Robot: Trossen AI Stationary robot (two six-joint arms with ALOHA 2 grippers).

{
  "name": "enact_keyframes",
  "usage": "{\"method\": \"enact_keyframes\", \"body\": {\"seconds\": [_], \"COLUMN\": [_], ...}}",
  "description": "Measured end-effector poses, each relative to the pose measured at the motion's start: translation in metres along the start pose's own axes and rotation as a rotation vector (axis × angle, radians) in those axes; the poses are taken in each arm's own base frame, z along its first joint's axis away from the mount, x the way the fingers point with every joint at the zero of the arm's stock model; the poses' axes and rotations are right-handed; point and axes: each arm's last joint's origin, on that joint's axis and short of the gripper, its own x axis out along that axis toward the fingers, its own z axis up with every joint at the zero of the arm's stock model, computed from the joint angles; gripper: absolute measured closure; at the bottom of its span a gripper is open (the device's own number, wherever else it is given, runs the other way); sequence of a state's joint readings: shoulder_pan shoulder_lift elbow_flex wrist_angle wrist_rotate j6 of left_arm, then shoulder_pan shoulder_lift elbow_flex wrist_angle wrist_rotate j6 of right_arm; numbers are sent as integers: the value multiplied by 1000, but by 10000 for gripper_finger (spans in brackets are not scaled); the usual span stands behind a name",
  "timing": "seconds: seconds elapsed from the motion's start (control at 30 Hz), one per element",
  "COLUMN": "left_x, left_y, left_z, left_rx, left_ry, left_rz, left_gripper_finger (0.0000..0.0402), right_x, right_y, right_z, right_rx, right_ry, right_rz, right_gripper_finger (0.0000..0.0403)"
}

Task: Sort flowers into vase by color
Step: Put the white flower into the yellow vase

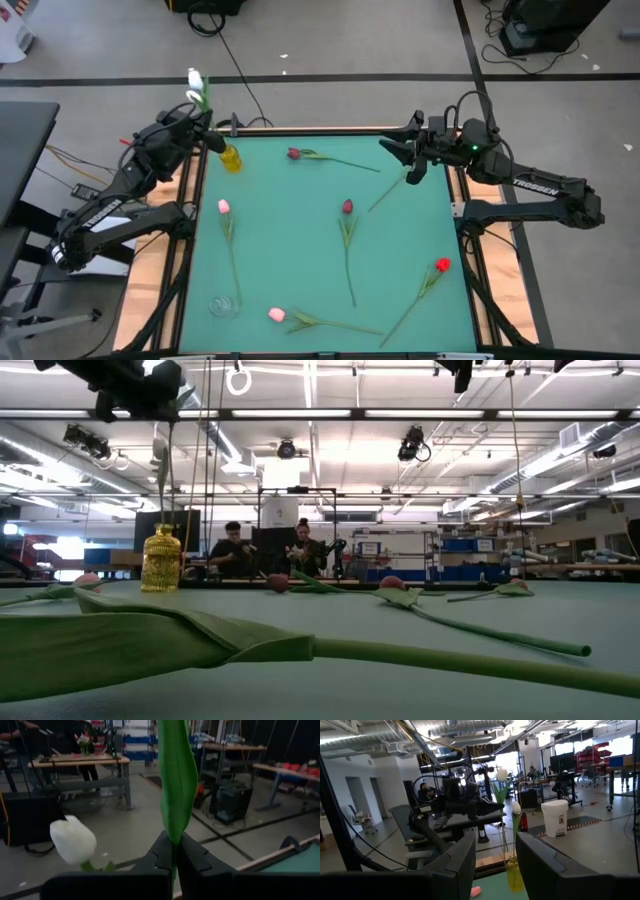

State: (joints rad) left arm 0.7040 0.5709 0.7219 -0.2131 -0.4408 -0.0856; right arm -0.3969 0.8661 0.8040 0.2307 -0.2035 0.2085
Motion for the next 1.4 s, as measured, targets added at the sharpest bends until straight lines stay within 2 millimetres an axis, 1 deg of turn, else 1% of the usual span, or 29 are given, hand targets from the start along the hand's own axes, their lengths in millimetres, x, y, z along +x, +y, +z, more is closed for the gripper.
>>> {"method": "enact_keyframes", "body": {"seconds": [0.1, 0.2, 0.3, 0.4, 0.47, 0.73, 0.83, 0.9, 1.13, 1.3, 1.4], "left_x": [2, 6, 7, 2, 0, 8, 15, 21, 29, 29, 29], "left_y": [-1, -2, -3, -2, -1, 11, 15, 16, 18, 18, 18], "left_z": [-6, -8, -2, 15, 21, 19, 12, 3, -23, -29, -32], "left_rx": [33, 68, 87, 111, 143, 97, 75, 55, 29, 15, -1], "left_ry": [51, 56, 1, -58, -75, -52, -40, -34, 11, 33, 70], "left_rz": [4, 4, 1, -4, 1, 113, 151, 138, 139, 140, 146], "left_gripper_finger": [390, 390, 390, 390, 390, 390, 390, 390, 390, 390, 378], "right_x": [0, 0, 0, 0, 0, 0, 0, 0, 0, 0, 0], "right_y": [0, 0, 0, 0, 0, 0, 0, 0, 0, 0, 0], "right_z": [0, 0, 0, 0, 0, 0, 0, 0, 0, 0, 0], "right_rx": [0, -1, -1, -1, -1, -1, -1, -1, -1, -1, -1], "right_ry": [0, 0, 0, 0, 0, 0, 0, 0, 0, 0, 0], "right_rz": [0, 0, 0, 0, 0, 0, 0, 0, 0, 0, 0], "right_gripper_finger": [254, 254, 254, 254, 254, 254, 254, 254, 254, 254, 254]}}
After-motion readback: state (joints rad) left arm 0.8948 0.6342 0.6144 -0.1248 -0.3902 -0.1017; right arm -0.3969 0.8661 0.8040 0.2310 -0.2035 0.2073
